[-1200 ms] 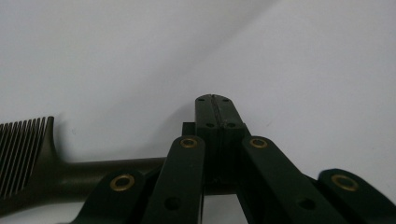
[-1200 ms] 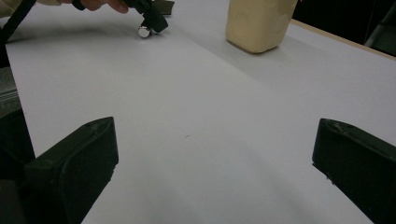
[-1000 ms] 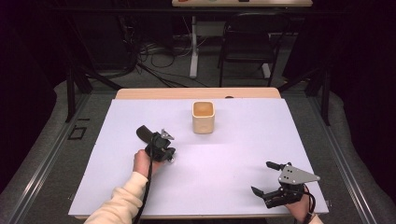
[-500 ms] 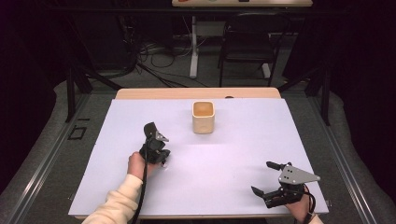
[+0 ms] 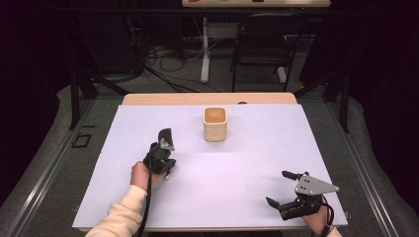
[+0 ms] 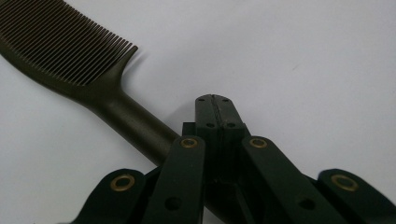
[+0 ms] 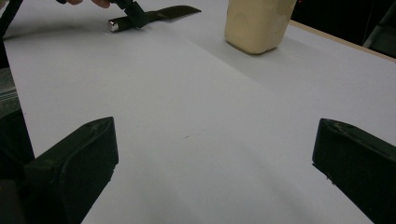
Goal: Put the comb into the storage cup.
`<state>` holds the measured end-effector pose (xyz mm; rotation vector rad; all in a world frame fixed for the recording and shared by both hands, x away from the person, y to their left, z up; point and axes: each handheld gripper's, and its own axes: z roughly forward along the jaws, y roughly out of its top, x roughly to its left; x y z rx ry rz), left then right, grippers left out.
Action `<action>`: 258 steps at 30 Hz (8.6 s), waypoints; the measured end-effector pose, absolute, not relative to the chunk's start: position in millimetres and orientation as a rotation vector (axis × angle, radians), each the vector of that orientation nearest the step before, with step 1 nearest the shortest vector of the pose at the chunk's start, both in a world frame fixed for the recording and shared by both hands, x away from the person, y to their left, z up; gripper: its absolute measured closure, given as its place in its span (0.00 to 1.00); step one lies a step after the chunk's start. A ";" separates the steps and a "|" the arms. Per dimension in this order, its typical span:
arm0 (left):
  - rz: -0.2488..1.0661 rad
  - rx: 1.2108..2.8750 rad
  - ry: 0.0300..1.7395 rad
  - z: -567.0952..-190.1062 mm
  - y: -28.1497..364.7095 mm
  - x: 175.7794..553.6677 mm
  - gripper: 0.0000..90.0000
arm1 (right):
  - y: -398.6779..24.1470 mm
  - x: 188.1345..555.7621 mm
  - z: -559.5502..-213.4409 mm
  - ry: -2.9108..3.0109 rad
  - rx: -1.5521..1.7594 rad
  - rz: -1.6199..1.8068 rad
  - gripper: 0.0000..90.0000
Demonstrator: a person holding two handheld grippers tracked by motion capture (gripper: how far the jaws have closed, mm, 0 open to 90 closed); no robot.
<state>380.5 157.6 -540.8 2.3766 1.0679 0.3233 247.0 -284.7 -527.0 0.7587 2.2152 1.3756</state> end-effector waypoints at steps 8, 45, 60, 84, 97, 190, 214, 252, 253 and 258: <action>0.340 2.403 1.060 -540.5 162.6 380.5 1.00 | -284.7 247.0 -527.0 2.216 0.759 1.375 0.00; 0.384 2.425 1.112 -540.2 185.1 379.7 1.00 | -284.4 247.3 -527.3 2.219 0.763 1.375 0.00; 0.281 2.387 1.052 -527.9 178.5 368.5 0.60 | -284.3 247.3 -527.3 2.219 0.763 1.376 0.00; 0.289 2.389 1.083 -513.8 182.7 381.0 0.00 | -283.8 248.1 -528.1 2.223 0.770 1.372 0.00; 0.201 2.421 1.097 -511.8 197.4 399.5 0.00 | -283.5 248.9 -528.5 2.223 0.776 1.363 0.00; 0.272 2.547 1.240 -514.2 170.3 426.2 0.80 | -284.1 248.6 -528.8 2.232 0.772 1.371 0.00; 0.332 2.432 1.167 -503.2 180.8 411.9 0.80 | -284.5 248.4 -528.4 2.231 0.769 1.373 0.00; 0.483 2.157 1.057 -490.8 182.2 398.5 0.80 | -284.7 248.1 -528.2 2.228 0.770 1.374 0.00; 0.487 2.147 1.061 -490.4 182.3 397.9 0.80 | -284.6 248.0 -528.2 2.228 0.771 1.372 0.00; 0.502 2.101 1.053 -489.7 183.3 396.9 0.80 | -284.7 248.1 -528.2 2.227 0.770 1.373 0.00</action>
